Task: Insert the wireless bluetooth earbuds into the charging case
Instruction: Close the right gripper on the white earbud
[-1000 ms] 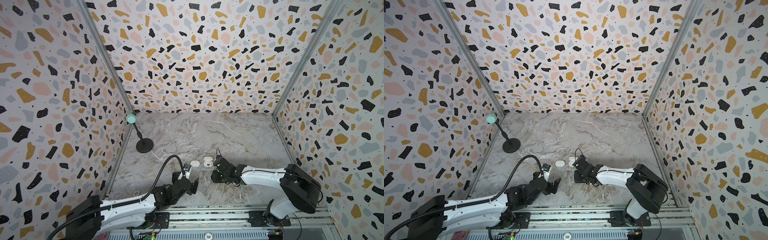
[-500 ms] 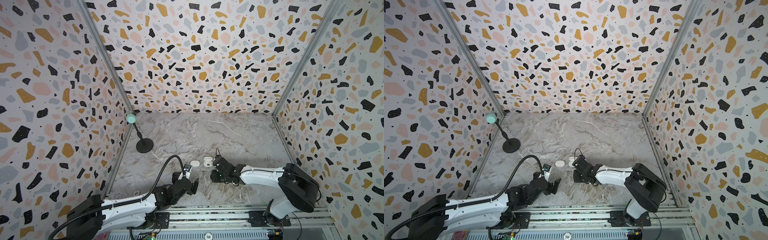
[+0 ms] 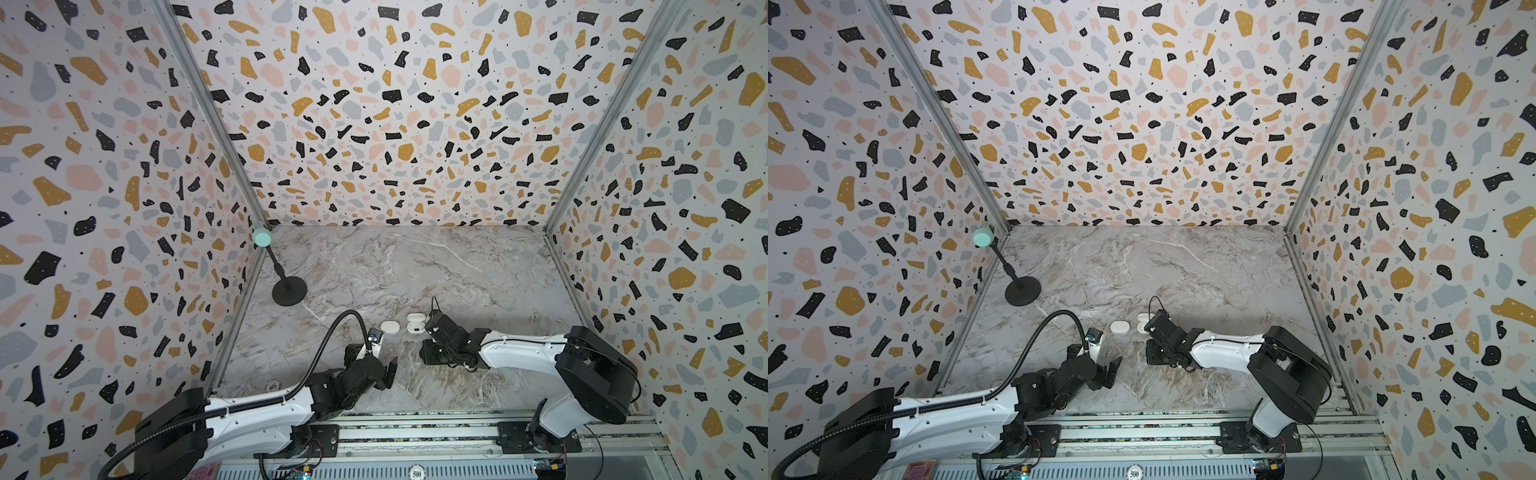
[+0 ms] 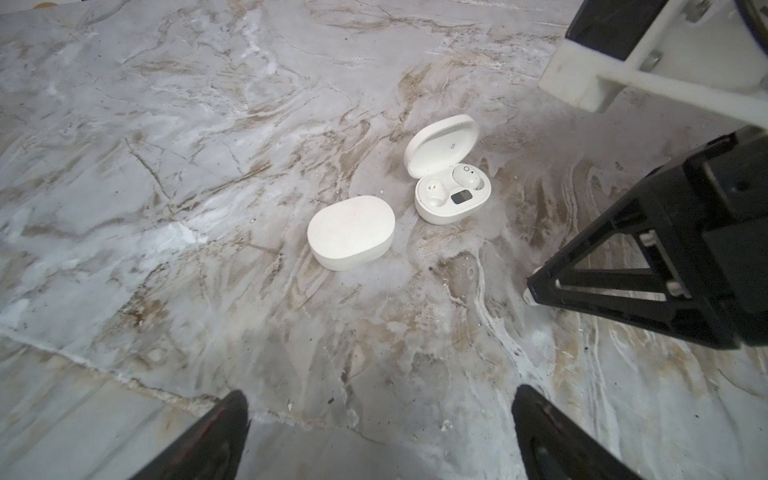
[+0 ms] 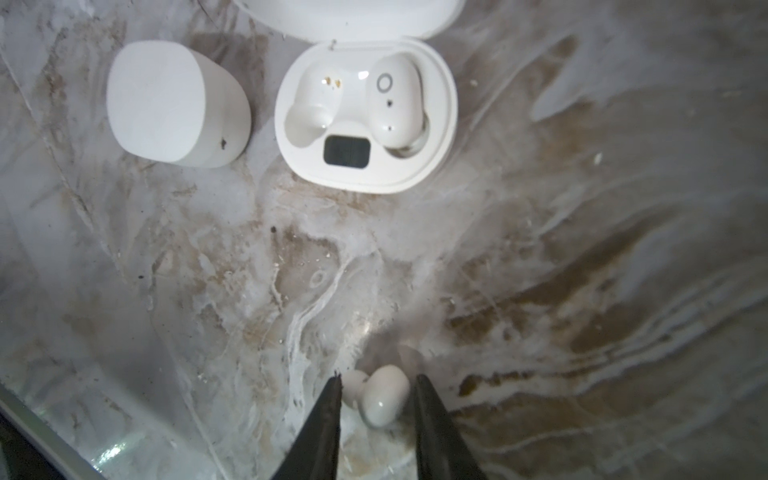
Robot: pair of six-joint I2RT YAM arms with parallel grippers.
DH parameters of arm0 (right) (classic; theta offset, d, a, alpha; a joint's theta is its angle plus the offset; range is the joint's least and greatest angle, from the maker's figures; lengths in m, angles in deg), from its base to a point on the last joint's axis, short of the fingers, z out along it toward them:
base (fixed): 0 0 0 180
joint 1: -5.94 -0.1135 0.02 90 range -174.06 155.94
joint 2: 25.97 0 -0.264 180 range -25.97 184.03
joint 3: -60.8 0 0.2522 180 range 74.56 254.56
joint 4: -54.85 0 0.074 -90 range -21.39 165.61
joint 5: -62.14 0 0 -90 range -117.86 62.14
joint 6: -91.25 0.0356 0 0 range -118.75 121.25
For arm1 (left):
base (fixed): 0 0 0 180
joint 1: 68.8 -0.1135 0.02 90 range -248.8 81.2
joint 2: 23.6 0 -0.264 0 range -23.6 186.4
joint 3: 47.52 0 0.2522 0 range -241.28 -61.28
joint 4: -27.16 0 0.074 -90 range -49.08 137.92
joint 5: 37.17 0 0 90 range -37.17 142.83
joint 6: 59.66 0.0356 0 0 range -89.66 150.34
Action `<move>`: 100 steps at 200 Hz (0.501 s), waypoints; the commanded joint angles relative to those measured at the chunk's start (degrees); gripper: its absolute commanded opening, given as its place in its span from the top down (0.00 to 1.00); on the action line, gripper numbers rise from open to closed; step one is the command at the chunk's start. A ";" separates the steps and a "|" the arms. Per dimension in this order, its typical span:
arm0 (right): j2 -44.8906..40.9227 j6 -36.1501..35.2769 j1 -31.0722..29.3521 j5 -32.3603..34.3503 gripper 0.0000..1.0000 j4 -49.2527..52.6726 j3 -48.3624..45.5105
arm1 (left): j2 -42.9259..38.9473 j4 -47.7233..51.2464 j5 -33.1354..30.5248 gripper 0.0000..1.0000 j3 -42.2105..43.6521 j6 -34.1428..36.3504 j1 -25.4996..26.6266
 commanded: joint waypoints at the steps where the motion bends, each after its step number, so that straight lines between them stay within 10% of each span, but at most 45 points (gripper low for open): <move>1: -0.11 -0.66 -0.27 -0.11 0.69 0.13 1.13 | 0.44 -1.44 -0.68 0.00 -1.98 0.02 0.28; 100: -0.46 -0.59 -0.15 1.14 0.72 1.92 1.18 | 0.80 -1.57 -0.50 0.00 -2.08 -0.26 0.28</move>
